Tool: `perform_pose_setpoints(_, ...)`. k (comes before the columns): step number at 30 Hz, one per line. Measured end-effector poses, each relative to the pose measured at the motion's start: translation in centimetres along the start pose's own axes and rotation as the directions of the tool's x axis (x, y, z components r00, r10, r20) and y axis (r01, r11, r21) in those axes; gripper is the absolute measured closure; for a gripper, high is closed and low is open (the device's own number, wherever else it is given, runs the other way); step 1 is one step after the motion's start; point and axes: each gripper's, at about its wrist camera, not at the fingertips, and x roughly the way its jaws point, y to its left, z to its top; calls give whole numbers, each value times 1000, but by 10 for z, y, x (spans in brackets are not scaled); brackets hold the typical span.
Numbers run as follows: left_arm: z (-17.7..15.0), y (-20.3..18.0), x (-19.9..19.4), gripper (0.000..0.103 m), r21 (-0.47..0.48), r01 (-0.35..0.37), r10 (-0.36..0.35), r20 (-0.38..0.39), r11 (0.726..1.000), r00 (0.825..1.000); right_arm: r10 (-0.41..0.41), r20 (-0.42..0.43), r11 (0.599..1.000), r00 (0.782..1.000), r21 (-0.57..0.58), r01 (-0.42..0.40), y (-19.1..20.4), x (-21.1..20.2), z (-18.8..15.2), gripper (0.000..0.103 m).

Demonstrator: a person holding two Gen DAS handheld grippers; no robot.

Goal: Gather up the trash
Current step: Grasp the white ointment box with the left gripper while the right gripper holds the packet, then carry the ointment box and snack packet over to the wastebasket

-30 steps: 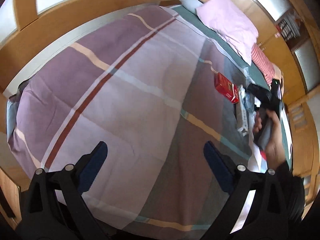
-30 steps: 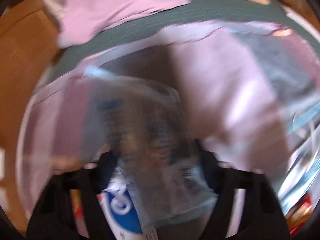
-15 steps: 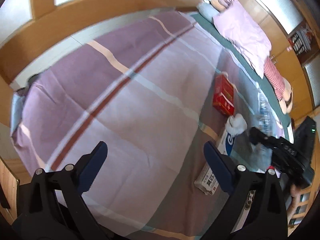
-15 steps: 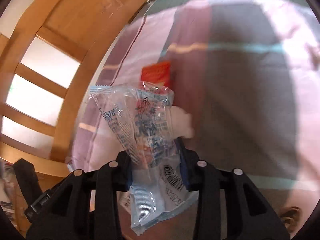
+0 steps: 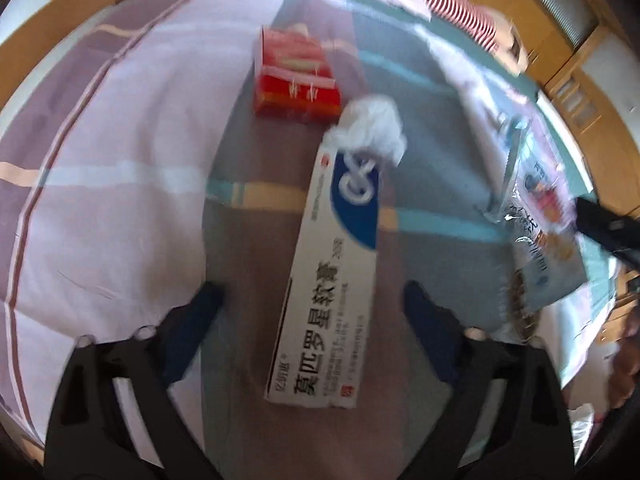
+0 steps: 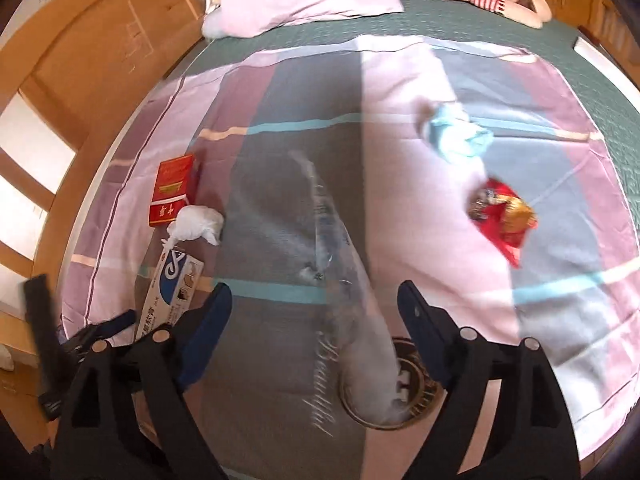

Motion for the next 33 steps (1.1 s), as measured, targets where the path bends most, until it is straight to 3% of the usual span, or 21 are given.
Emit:
perform_pose_setpoints(3, -2, -9, -3, 40, 84, -94, 91, 40, 992, 995, -41, 10, 999, 999, 20, 41, -6, 0, 2, 20)
perform_pose_setpoints(5, -3, -8, -6, 65, 82, -105, 101, 44, 991, 994, -82, 29, 996, 996, 21, 82, -9, 0, 2, 20)
perform_pose_setpoints(7, -4, -3, -11, 65, 56, -91, 88, 42, 994, 995, -116, 31, 993, 993, -6, 116, -10, 4, 1, 20)
perform_pose_setpoints(12, -7, 12, -24, 65, -3, -42, 42, 64, 999, 997, -220, -67, 965, 973, -158, 207, -9, 45, -1, 20)
perform_pose_setpoints(20, -6, 34, -58, 65, -114, 68, -51, 143, 991, 988, -205, -183, 963, 961, -213, 165, 0, 76, -23, 20)
perform_pose_setpoints(22, -5, 42, -64, 65, -140, 104, -83, 153, 985, 985, -207, -181, 959, 962, -230, 163, 7, 72, -25, 20)
perform_pose_setpoints(25, -6, 56, -73, 65, -180, 151, -122, 165, 972, 979, -284, -110, 931, 953, -270, 246, 17, 63, -24, 20)
perform_pose_setpoints(27, -8, 65, -78, 65, -204, 173, -140, 167, 964, 976, -296, -83, 916, 952, -306, 258, 23, 59, -24, 16)
perform_pose_setpoints(31, -11, 68, -84, 65, -208, 185, -152, 166, 960, 974, -306, -116, 896, 945, -371, 245, 29, 68, -31, 16)
perform_pose_setpoints(33, -12, 67, -86, 65, -197, 180, -147, 170, 964, 974, -305, -124, 891, 944, -388, 237, 33, 73, -36, 30)
